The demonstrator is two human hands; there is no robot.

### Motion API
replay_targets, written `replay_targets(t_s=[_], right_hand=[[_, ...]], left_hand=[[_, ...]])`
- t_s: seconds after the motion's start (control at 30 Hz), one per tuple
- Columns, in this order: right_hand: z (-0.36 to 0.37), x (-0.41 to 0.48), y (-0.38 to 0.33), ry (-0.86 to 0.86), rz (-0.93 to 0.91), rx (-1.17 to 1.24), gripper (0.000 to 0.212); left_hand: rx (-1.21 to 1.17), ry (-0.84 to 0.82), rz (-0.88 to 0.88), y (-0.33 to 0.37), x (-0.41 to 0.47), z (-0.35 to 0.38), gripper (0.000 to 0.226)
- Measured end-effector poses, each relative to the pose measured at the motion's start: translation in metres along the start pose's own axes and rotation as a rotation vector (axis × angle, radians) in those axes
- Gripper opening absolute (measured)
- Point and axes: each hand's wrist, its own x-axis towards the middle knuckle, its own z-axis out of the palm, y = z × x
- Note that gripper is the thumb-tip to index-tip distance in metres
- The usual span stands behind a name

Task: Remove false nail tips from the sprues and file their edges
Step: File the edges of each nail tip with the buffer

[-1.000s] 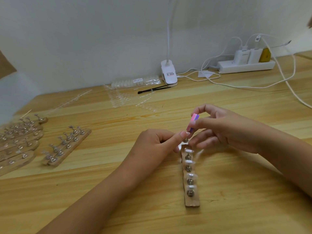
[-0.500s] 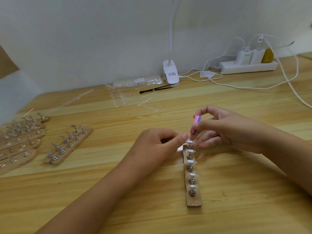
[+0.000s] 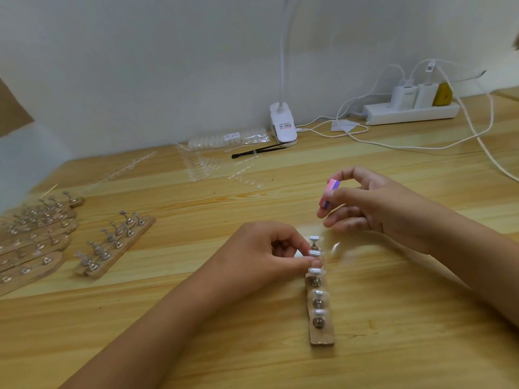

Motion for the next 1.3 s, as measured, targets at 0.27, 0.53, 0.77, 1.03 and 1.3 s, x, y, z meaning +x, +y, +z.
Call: replay_targets(t_s=[0.27, 0.53, 0.77, 1.03, 1.3], right_hand=[[0.003, -0.001, 0.000, -0.004, -0.022, 0.027, 0.054], [0.006, -0.006, -0.003, -0.069, -0.103, 0.100, 0.056], [0.019, -0.017, -0.005, -0.240, -0.199, 0.086, 0.038], [0.021, -0.021, -0.005, -0.246, -0.276, 0.005, 0.037], [0.018, -0.020, -0.005, -0.259, -0.284, -0.068, 0.035]], left_hand=[[-0.121, -0.016, -0.171, 0.006, 0.003, -0.015, 0.021], [-0.768, 0.355, -0.116, 0.003, 0.007, -0.018, 0.011], [-0.747, 0.313, -0.047, 0.005, 0.005, -0.006, 0.006], [-0.504, 0.285, 0.106, 0.007, 0.003, 0.001, 0.012], [-0.663, 0.206, -0.021, 0.006, 0.005, 0.000, 0.034]])
